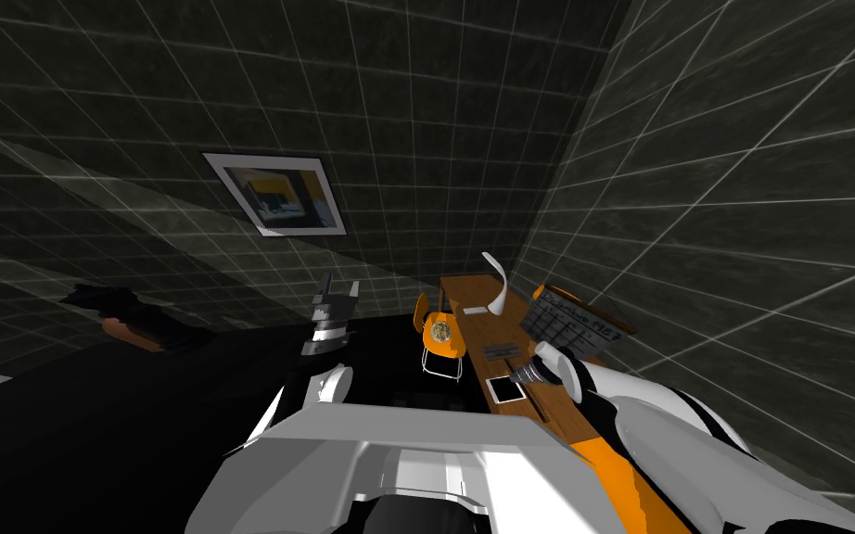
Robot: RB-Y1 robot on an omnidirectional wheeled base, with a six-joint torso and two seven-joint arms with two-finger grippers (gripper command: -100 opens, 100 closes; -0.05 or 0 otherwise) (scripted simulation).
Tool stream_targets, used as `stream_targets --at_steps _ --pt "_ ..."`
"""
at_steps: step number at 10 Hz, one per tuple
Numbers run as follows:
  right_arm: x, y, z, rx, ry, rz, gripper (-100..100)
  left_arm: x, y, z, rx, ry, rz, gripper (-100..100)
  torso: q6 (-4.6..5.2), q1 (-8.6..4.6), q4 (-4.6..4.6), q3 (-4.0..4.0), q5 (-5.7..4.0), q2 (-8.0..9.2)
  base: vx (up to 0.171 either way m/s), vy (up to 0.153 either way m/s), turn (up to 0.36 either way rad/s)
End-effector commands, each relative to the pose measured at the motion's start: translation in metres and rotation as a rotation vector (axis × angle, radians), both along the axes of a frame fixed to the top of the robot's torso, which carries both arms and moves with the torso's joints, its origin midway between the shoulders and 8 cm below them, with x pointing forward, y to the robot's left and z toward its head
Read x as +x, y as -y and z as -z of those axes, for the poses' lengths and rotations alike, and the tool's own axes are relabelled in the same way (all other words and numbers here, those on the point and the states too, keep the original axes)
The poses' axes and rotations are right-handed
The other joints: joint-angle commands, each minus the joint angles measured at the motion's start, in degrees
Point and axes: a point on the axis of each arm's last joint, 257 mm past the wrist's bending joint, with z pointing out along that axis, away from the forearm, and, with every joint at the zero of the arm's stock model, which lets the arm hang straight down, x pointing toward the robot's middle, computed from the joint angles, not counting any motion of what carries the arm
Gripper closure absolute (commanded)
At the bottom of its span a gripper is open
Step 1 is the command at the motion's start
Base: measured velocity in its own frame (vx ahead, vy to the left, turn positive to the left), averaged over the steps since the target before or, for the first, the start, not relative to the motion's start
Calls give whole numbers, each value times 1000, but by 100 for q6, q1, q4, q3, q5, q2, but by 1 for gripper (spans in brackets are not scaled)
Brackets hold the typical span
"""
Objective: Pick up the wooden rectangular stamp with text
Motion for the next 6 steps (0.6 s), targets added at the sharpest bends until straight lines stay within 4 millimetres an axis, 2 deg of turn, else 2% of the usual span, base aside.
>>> stream_targets --at_steps 1,2,6 --pt "0 0 0 0 0 0 -100 0 0 0 0 0 0 0 0 0 0 0 0 0 0 0 0" --pt "-1 0 0 -1 -1 -2 100 0 0 0 0 0 0 0 0 -1 0 0 0 0 0 0 0" --pt "-1 -2 1 3 -2 -1 100 0 0 0 0 0 0 0 0 -26 -6 -9 -8 -12 0 0 0"
